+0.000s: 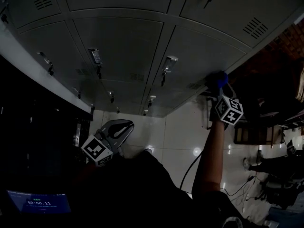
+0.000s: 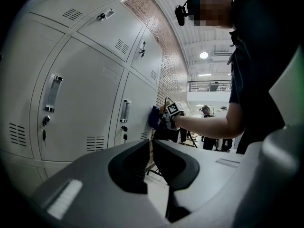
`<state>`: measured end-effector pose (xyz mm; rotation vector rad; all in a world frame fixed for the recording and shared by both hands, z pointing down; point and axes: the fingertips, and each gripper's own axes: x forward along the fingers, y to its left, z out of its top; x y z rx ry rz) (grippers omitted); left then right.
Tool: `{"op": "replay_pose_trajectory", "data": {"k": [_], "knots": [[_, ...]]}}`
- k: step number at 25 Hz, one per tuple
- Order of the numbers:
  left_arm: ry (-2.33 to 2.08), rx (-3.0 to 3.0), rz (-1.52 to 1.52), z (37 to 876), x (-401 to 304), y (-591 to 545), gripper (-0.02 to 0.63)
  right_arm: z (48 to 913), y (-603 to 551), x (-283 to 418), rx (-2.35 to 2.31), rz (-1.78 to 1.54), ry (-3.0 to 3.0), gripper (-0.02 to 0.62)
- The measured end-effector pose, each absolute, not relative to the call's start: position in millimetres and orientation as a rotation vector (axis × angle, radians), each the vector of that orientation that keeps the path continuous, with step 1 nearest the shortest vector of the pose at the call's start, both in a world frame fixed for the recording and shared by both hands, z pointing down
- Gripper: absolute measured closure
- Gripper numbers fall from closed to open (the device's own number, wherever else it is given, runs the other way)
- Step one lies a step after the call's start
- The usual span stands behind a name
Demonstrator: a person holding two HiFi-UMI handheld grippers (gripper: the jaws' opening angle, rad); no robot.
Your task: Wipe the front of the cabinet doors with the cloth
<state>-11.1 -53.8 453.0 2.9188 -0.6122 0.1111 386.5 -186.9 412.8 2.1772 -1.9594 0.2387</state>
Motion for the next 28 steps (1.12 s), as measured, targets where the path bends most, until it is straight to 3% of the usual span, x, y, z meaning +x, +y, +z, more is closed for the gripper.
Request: {"op": "replay_pose_trajectory", "data": {"k": [6,21,28], "knots": [[-0.605,2.916,0.119,452,-17,-49,0.594,423,-174,379,2.227,0.265,-1.921,0.521],[-0.657,2.899,0.110,456,-65,-41,0.594,450,-192,155,1.785,0.262,-2.293,0.520],[-0.674,2.891,0.084,450,-79,-38,0.594,474,-214,135,1.736,0.322,-2.275,0.521]]}}
